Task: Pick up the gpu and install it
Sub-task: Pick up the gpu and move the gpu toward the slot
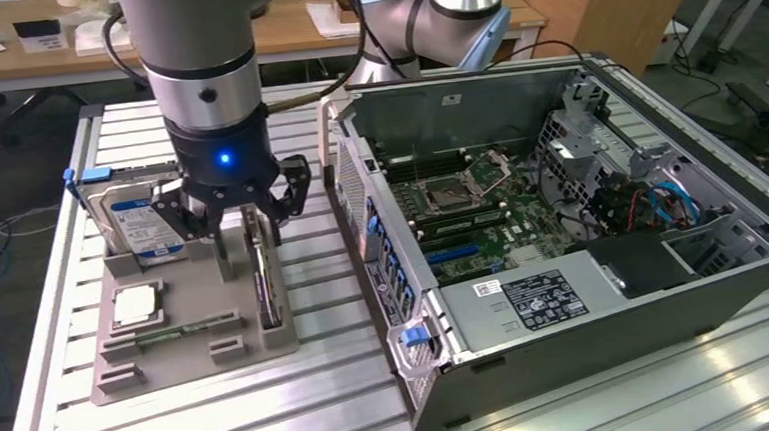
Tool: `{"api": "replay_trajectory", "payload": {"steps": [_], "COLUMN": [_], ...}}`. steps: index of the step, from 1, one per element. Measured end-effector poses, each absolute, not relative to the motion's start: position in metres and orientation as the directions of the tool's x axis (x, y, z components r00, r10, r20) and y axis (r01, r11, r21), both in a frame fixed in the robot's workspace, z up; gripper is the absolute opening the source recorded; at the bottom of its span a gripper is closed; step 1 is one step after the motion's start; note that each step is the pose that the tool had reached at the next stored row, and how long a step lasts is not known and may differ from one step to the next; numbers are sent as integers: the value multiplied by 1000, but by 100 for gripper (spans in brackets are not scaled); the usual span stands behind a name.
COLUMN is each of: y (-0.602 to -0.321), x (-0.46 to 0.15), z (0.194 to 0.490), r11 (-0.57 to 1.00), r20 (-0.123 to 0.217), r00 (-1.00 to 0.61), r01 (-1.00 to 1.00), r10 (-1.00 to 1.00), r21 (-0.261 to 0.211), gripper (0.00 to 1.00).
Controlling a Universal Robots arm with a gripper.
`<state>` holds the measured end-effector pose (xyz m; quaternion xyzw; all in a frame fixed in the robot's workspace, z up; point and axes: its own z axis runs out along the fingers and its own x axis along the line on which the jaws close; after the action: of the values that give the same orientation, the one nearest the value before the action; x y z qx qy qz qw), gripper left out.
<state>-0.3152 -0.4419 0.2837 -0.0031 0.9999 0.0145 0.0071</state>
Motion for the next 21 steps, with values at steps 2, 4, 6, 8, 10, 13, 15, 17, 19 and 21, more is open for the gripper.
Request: {"api": "replay_trajectory", "payload": {"steps": [2,4,6,8,10,13,15,17,19,21], "y": [-441,-441,-441,-441,-441,-437,-435,-435,-435,-435], "x": [-315,-315,-315,-315,-314,-314,-314,-314,-314,-314], "z": [280,276,273,269,265,260,256,253,249,245], "r11": [1000,1000,1000,1000,1000,1000,1000,1000,1000,1000], "r20": [-14,-14,-14,-14,-14,-14,-14,-14,-14,-14], "r00": [-1000,-1000,-1000,-1000,-1000,-1000,-1000,-1000,-1000,-1000], "r01": [-7,-7,-6,-6,-6,-6,-6,-6,-6,-6], "r10": [-6,-6,-6,-6,-6,-6,-6,-6,-6,-6], "r21": [29,29,29,29,29,29,29,29,29,29], "gripper": [60,60,60,60,60,60,60,60,60,60]}}
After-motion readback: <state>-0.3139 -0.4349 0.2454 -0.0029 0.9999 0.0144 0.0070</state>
